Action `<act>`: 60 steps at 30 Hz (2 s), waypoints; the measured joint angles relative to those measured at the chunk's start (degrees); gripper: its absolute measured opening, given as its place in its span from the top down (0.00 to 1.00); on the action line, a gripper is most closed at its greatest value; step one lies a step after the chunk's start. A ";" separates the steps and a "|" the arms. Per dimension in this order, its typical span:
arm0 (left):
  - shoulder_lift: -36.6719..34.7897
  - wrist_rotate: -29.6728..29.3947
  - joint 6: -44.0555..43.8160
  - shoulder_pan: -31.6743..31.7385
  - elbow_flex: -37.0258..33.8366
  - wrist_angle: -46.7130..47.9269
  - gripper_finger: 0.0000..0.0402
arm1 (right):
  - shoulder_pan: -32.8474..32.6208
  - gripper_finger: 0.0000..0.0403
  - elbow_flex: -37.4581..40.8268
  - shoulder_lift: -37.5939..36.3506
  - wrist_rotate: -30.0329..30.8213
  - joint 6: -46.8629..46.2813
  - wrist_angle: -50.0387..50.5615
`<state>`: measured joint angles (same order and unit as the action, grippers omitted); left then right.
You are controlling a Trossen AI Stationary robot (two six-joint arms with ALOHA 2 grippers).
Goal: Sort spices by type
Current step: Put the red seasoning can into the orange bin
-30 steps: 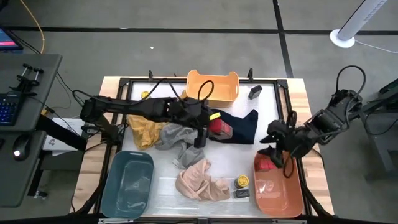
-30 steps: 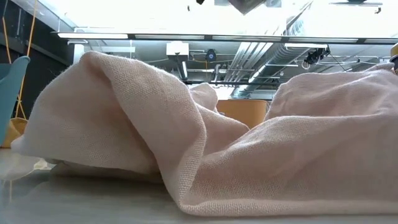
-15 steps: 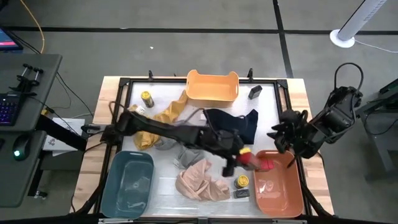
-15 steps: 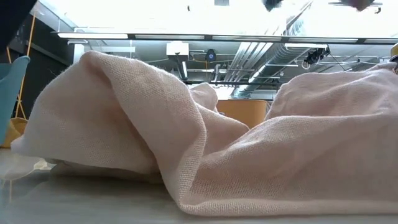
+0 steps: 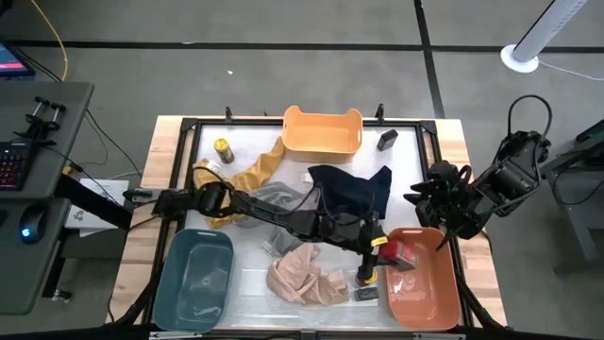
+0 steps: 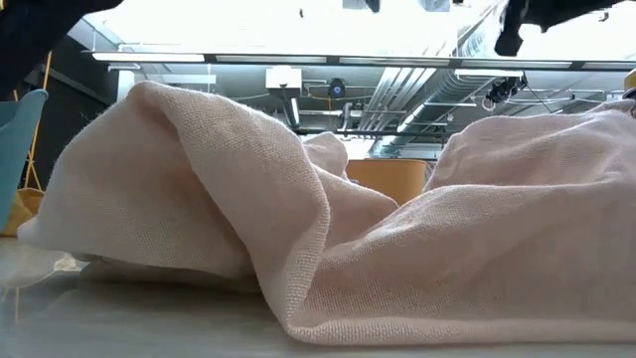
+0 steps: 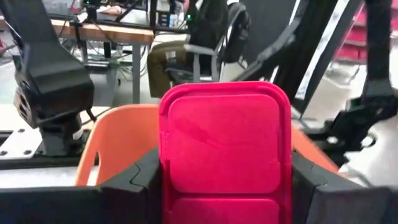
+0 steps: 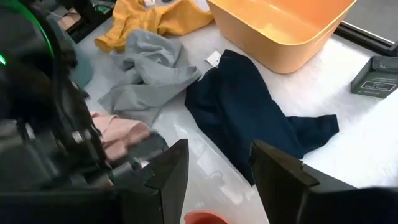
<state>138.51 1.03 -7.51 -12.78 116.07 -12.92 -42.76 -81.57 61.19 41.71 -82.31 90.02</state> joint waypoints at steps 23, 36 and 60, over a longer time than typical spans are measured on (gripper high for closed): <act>-1.33 -3.44 6.56 1.45 -0.09 10.29 0.54 | 0.00 0.62 1.70 2.26 -27.22 -8.72 -0.52; -14.76 2.45 15.52 7.68 0.04 33.30 0.54 | -4.64 0.98 19.64 2.84 -63.36 -13.00 -0.06; -16.65 4.99 12.24 1.53 -0.09 39.65 0.54 | -10.76 1.00 34.50 2.84 -71.54 -6.68 -22.67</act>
<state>121.86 6.03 4.73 -11.24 115.98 26.73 -53.52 -47.07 64.03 -29.83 -88.99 67.35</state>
